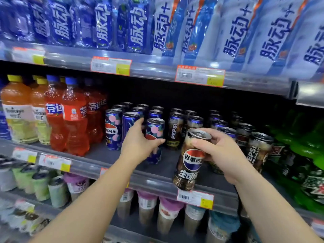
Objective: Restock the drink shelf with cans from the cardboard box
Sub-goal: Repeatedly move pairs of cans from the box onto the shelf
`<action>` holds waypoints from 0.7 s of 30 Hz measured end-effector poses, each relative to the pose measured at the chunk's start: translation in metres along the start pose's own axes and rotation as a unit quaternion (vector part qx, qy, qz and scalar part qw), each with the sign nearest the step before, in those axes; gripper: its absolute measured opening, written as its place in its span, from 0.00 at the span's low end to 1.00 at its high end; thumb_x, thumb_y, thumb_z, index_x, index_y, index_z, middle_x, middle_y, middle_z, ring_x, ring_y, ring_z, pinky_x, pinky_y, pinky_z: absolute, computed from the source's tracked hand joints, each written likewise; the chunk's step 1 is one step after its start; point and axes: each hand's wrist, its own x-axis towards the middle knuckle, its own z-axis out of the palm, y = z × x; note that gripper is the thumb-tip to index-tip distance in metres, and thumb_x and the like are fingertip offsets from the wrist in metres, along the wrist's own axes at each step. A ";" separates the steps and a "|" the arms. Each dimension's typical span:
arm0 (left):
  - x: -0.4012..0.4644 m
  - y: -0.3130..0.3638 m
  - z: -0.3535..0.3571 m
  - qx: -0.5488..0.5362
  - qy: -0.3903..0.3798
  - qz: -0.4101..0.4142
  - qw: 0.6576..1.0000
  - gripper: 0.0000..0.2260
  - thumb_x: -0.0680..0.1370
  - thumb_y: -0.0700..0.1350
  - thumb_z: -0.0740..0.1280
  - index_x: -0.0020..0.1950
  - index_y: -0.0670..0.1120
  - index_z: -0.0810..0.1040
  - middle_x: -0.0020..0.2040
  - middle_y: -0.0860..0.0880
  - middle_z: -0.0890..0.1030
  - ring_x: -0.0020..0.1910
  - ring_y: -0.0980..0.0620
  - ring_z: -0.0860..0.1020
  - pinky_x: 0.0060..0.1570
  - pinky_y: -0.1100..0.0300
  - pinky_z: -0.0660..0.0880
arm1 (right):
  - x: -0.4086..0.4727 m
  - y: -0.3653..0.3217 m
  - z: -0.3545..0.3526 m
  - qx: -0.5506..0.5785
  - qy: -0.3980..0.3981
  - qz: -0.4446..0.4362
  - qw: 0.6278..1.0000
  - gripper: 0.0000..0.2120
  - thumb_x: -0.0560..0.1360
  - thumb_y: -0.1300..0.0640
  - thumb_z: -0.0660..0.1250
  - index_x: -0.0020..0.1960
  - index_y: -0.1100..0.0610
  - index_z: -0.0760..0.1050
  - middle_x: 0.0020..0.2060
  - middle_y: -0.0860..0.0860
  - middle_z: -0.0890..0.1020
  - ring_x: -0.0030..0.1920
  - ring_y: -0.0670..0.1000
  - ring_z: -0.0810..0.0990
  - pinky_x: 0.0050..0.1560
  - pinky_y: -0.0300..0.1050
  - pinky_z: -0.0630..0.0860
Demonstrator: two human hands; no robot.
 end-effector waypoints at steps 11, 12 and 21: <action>-0.006 -0.042 0.017 0.147 -0.057 -0.020 0.987 0.19 0.66 0.54 0.76 0.52 0.49 0.78 0.46 0.51 0.83 0.47 0.48 0.80 0.44 0.56 0.75 | 0.019 0.006 0.014 -0.032 0.043 -0.005 0.999 0.15 0.68 0.54 0.76 0.54 0.47 0.81 0.46 0.44 0.86 0.47 0.44 0.84 0.45 0.41 0.78; -0.004 -0.042 0.017 0.154 -0.052 -0.016 0.987 0.18 0.67 0.54 0.76 0.51 0.49 0.78 0.46 0.50 0.82 0.47 0.47 0.80 0.42 0.57 0.73 | 0.020 0.006 0.014 -0.030 0.045 -0.004 0.999 0.15 0.69 0.54 0.76 0.54 0.47 0.81 0.46 0.44 0.86 0.46 0.44 0.84 0.44 0.40 0.77; -0.005 -0.038 0.011 0.147 -0.038 -0.007 0.988 0.21 0.66 0.57 0.76 0.53 0.46 0.79 0.48 0.49 0.84 0.48 0.47 0.80 0.46 0.54 0.77 | 0.030 0.008 0.019 -0.035 0.071 0.019 0.997 0.14 0.69 0.57 0.76 0.53 0.48 0.80 0.46 0.45 0.86 0.46 0.43 0.84 0.45 0.39 0.78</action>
